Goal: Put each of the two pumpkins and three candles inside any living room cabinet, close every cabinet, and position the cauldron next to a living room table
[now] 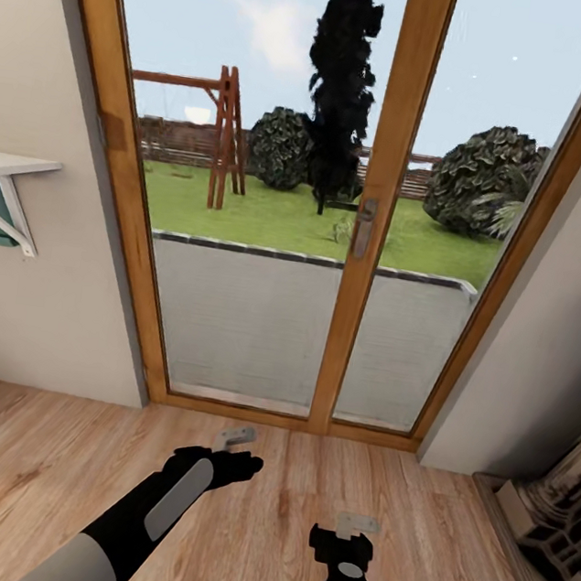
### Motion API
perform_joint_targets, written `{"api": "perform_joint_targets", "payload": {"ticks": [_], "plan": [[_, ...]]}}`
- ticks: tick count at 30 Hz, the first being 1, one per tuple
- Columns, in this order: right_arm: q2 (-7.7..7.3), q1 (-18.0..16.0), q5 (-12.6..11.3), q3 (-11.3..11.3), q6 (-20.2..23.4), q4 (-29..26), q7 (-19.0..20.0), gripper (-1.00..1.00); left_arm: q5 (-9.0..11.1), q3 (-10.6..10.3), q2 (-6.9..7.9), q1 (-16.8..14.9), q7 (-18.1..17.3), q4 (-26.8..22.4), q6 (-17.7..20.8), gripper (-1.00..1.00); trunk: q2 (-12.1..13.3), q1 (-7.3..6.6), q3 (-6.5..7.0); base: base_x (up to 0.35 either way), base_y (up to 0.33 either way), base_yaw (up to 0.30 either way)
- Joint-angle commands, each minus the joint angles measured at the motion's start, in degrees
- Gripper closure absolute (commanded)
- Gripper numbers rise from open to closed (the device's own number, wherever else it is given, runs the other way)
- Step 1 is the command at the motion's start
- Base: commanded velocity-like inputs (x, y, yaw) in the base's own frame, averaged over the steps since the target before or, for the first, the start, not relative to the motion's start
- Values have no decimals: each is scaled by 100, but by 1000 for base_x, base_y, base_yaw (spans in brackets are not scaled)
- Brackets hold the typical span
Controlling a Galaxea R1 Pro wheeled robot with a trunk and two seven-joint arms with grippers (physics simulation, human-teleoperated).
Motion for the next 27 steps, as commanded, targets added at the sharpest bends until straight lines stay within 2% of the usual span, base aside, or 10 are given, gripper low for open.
{"api": "perform_joint_targets", "payload": {"ticks": [1, 7, 10, 14, 17, 18, 21, 22, 24, 27], "plan": [[-7, -7, -47, 45, 4, -5, -48, -100, 56, -7, 8, -5, 60, 3, 5, -100, -5, 1, -7, 1, -1, 1], [-10, -7, -53, 38, -4, -3, -48, -100, 37, 0, 56, -5, 72, 16, 5, -100, -5, 1, -7, 0, 0, 0], [-3, -7, -50, 37, -5, -2, -48, -100, 33, 1, 400, -5, 48, 335, -11, -100, -5, 1, -7, 0, 0, 0], [-2, -7, -50, 37, -9, -2, -48, -100, 8, 1, 553, -5, 29, 1045, -104, -100, -5, 1, -7, 0, 0, 0], [-3, -7, -51, 37, -13, -1, -48, -100, -37, -9, 644, -5, 24, 1843, -576, -100, -5, 1, -7, 0, 0, 0], [-2, -7, -55, 35, -13, 3, -48, -100, -69, -13, 661, -5, 23, 2222, -893, -100, -5, 1, -7, 0, 0, 0], [-1, -7, -52, 32, -14, 5, -48, -100, -127, -15, 676, -7, 22, 2767, -1308, -100, -5, 1, -7, 0, 0, 0], [-1, -7, -51, 31, -14, 6, -48, -100, -149, -23, 679, -10, 22, 3085, -1612, -100, -5, 1, -7, 0, 0, 0], [-1, -7, -62, 31, -14, 6, -48, -100, -160, -49, 677, -9, 22, 3310, -1960, -100, -5, 1, -7, 0, 0, 0], [-1, -7, -100, 23, -16, 12, -48, -100, -156, -48, 672, -6, 19, 3420, -2204, -100, -5, 1, -7, 0, 0, 0]]}}
